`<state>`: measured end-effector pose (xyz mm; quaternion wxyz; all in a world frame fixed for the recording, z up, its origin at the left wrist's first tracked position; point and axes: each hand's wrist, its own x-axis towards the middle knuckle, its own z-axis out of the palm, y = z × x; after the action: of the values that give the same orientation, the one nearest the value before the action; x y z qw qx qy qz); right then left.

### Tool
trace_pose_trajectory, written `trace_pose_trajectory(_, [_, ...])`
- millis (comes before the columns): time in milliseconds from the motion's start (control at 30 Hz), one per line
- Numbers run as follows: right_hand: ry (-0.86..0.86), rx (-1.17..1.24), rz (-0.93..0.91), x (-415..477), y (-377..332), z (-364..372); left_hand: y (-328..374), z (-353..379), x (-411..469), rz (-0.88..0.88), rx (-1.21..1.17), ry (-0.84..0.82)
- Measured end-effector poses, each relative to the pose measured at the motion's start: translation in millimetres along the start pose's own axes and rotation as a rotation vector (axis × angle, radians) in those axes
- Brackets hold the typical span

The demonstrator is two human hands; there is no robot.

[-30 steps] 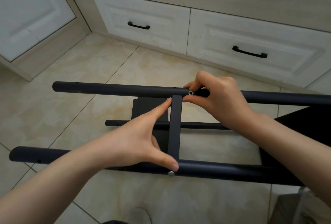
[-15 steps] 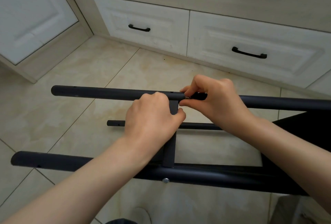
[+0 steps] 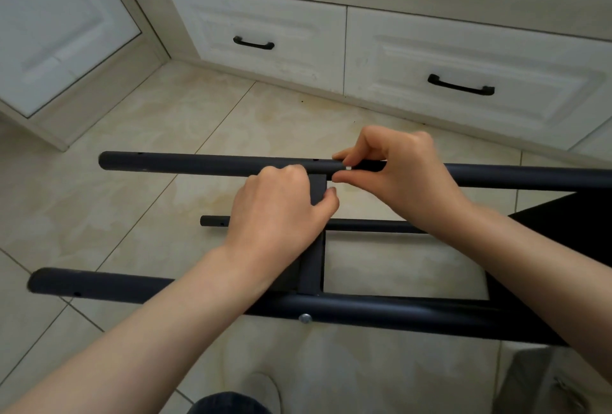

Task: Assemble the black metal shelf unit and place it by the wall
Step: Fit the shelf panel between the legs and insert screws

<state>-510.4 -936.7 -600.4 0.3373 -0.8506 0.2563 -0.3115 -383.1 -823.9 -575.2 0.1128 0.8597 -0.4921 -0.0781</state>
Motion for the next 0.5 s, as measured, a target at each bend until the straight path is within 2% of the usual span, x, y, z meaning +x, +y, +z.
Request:
trace_pose_trajectory(133, [-0.026, -0.014, 0.007, -1.9, 3.3, -1.5, -13.6, -4.9, -1.1, 0.01, -0.181, -0.15])
trace_pose_trajectory(200, [-0.031, -0.018, -0.001, -2.4, 3.0, -1.5, -19.2, -9.5, -6.8, 0.009, -0.156, -0.192])
trace_pose_trajectory(267, [-0.036, -0.015, 0.004, -1.6, 3.3, -1.9, -28.8, -12.5, -14.8, 0.051, -0.115, -0.162])
trace_pose_trajectory(300, [-0.032, -0.011, 0.005, -1.3, 3.4, -2.2, -33.9, -13.7, -20.0, 0.114, -0.11, -0.116])
trace_pose_trajectory(367, [-0.012, 0.015, -0.015, -2.2, 3.2, -2.3, -44.1, -14.7, -28.7, 0.364, -0.125, -0.03])
trace_pose_trajectory(433, [0.011, 0.016, -0.084, -4.9, 2.1, -2.8, -54.9, -11.7, -35.0, 0.649, -0.123, -0.047])
trace_pose_trajectory(500, [0.036, -0.044, -0.188, -10.2, 0.0, -3.3, -64.6, -6.6, -37.4, 0.817, -0.082, -0.136])
